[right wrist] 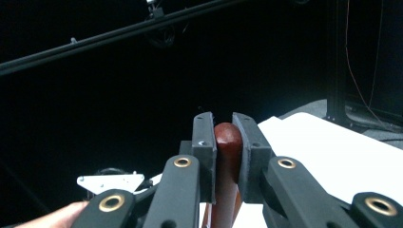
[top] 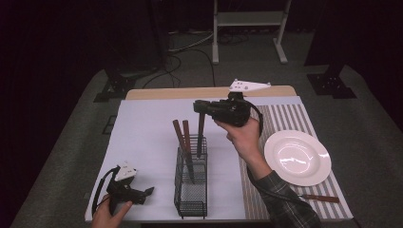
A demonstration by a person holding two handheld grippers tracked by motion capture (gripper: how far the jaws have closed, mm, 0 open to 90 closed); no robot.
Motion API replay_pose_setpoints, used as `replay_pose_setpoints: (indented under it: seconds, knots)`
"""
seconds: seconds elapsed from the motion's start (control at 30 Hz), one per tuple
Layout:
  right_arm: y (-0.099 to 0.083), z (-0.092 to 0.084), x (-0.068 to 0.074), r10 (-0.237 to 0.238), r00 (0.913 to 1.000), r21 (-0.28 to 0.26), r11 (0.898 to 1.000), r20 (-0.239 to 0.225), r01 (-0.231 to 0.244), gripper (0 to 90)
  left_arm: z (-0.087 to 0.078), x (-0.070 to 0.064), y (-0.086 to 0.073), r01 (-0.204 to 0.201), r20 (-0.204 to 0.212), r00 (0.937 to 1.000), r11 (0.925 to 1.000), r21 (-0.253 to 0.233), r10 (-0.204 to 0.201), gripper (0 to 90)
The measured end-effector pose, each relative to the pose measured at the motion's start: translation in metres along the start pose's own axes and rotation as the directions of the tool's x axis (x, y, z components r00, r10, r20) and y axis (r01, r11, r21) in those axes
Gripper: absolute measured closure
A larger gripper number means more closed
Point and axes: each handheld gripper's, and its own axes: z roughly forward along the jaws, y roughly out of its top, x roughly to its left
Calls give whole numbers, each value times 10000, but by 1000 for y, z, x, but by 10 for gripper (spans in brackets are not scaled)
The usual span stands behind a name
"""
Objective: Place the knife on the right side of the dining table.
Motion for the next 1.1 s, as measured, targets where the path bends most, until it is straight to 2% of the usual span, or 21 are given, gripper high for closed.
replay_pose_setpoints:
  seconds: [0.57, 0.63, 0.77, 1.1]
  knots:
    - [30, -17, 2, -215, 9998, -749, 9970, 60, 219, 797, 0, 0, 0, -10, 0, 10000, 10000, 13, 10, 0]
    - [36, -23, 3, -265, 9996, -916, 9954, 122, 275, 797, 0, 0, 0, -14, -3, 10000, 10000, 14, 14, 0]
    - [43, -31, 2, -322, 9991, -1111, 9932, 276, 350, 797, 0, 0, 0, -13, -2, 10000, 10000, 16, 13, 0]
    - [56, -58, -6, -363, 9940, -1509, 9872, 1035, 518, 797, 0, 0, 0, -14, -3, 10000, 10000, 14, 14, 0]
